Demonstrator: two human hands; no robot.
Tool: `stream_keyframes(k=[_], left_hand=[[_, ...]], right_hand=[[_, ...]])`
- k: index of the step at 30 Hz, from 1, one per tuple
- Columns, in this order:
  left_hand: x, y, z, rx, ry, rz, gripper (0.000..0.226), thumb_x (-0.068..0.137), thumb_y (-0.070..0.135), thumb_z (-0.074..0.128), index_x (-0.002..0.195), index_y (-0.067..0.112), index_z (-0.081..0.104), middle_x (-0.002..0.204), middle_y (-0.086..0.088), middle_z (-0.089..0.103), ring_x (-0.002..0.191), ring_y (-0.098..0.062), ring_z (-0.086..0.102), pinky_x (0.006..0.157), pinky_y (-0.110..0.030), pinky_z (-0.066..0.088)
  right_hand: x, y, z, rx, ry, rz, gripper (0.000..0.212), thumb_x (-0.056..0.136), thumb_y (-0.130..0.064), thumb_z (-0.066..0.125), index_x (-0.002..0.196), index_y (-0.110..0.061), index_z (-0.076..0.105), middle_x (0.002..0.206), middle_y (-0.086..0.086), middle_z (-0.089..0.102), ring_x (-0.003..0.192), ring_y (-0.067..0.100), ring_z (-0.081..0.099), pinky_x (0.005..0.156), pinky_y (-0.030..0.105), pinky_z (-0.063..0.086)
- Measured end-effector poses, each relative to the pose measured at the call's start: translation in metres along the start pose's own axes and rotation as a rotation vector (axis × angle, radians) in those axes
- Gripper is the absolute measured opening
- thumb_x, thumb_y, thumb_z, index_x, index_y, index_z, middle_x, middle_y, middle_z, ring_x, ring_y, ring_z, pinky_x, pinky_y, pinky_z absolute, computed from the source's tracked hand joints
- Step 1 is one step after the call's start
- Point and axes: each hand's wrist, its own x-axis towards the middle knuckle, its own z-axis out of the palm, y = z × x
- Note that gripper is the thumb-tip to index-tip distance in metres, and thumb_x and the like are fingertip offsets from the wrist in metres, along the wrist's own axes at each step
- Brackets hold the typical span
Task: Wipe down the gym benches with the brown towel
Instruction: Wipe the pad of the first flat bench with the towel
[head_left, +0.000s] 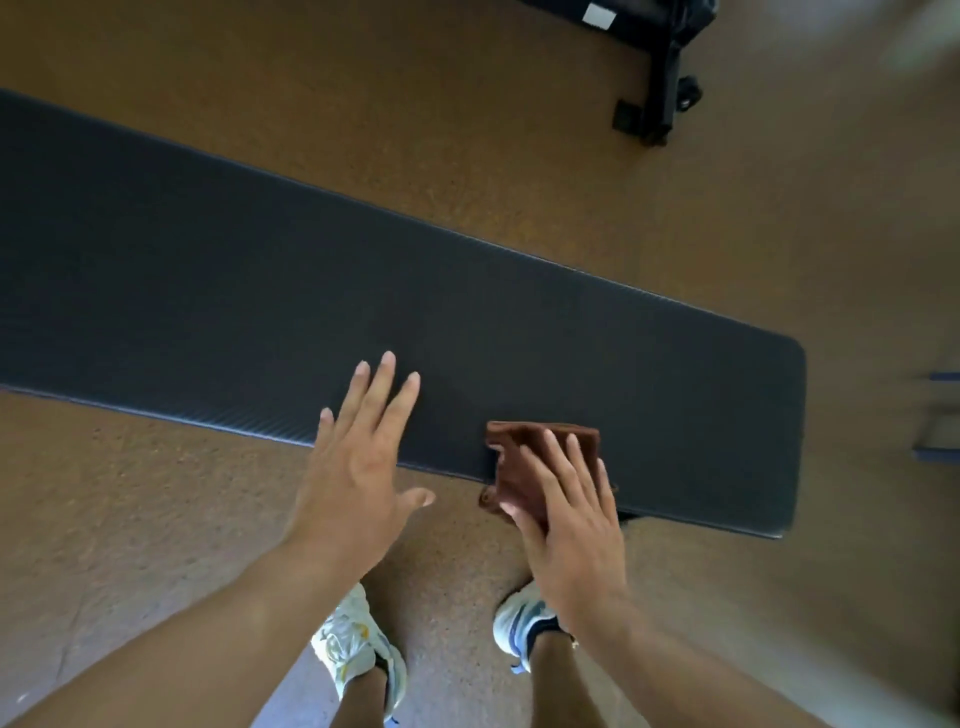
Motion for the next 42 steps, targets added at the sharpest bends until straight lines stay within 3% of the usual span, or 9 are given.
stream_keyframes(k=[5,12,16,20,25,30,34,38,42], left_hand=[[0.036,0.063,0.016,0.004,-0.058,-0.014,0.121,0.076,0.038,0.086,0.160,0.031,-0.001,0.166,0.016,-0.020,0.152,-0.011,-0.023,0.122,-0.060,0.014],[0.054,0.093,0.034,0.160,-0.097,-0.135,0.126,0.077,0.044,0.084,0.159,0.033,-0.012,0.165,0.011,-0.026,0.151,-0.015,-0.027,0.120,-0.062,0.007],[0.059,0.107,0.039,0.213,-0.117,-0.119,0.130,0.077,0.034,0.086,0.158,0.031,-0.015,0.164,0.008,-0.030,0.151,-0.019,-0.029,0.120,-0.064,0.011],[0.079,0.133,0.050,0.355,-0.234,-0.022,0.142,0.073,0.036,0.089,0.154,0.031,-0.028,0.158,0.007,-0.043,0.148,-0.024,-0.035,0.115,-0.071,0.019],[0.095,0.147,0.064,0.506,-0.307,-0.080,0.157,0.057,0.058,0.090,0.153,0.027,-0.031,0.160,0.006,-0.038,0.149,-0.028,-0.033,0.109,-0.078,0.022],[0.095,0.150,0.064,0.562,-0.309,-0.113,0.156,0.056,0.059,0.089,0.155,0.030,-0.028,0.162,0.008,-0.035,0.150,-0.026,-0.031,0.109,-0.076,0.023],[0.092,0.156,0.066,0.586,-0.325,-0.132,0.154,0.057,0.058,0.088,0.155,0.028,-0.028,0.162,0.006,-0.036,0.150,-0.028,-0.031,0.108,-0.075,0.027],[0.091,0.164,0.069,0.593,-0.327,-0.154,0.153,0.059,0.055,0.089,0.155,0.025,-0.027,0.161,0.004,-0.036,0.151,-0.030,-0.029,0.108,-0.072,0.032],[0.094,0.169,0.068,0.619,-0.331,-0.162,0.153,0.060,0.054,0.089,0.155,0.025,-0.028,0.161,0.004,-0.037,0.151,-0.031,-0.028,0.109,-0.070,0.035]], right_hand=[[0.049,0.033,-0.031,0.075,-0.006,0.107,0.060,0.108,-0.058,0.031,0.164,-0.039,0.025,0.175,-0.013,0.011,0.163,0.014,-0.004,0.132,0.045,0.003],[0.228,0.032,-0.075,0.187,-0.009,0.042,0.063,0.102,-0.062,0.047,0.160,-0.037,0.037,0.172,-0.005,0.028,0.162,0.022,0.011,0.132,0.046,-0.001],[0.129,0.058,-0.049,0.111,0.123,-0.028,0.063,0.100,-0.056,0.055,0.157,-0.034,0.041,0.171,-0.006,0.030,0.162,0.018,0.013,0.132,0.048,0.007],[0.002,0.095,-0.024,0.082,0.019,0.012,0.065,0.103,-0.059,0.049,0.161,-0.034,0.037,0.173,-0.009,0.022,0.163,0.016,0.009,0.129,0.052,0.016],[0.068,0.111,-0.037,0.103,0.048,-0.001,0.060,0.106,-0.059,0.040,0.161,-0.034,0.037,0.174,-0.006,0.021,0.163,0.016,0.003,0.132,0.048,0.004],[0.191,0.135,-0.080,0.176,0.082,0.067,0.061,0.106,-0.058,0.044,0.161,-0.034,0.035,0.173,-0.002,0.026,0.163,0.020,0.008,0.132,0.044,-0.003],[0.128,0.132,-0.062,0.182,0.139,0.072,0.061,0.104,-0.056,0.049,0.159,-0.032,0.040,0.172,-0.003,0.028,0.163,0.018,0.010,0.132,0.048,0.004],[-0.002,0.126,-0.025,0.133,-0.010,-0.004,0.060,0.106,-0.056,0.047,0.161,-0.033,0.037,0.175,-0.006,0.018,0.163,0.017,0.006,0.129,0.052,0.016],[0.029,0.133,-0.029,0.129,-0.009,-0.057,0.055,0.109,-0.053,0.044,0.158,-0.030,0.042,0.173,-0.004,0.025,0.162,0.018,0.012,0.130,0.053,0.016]])
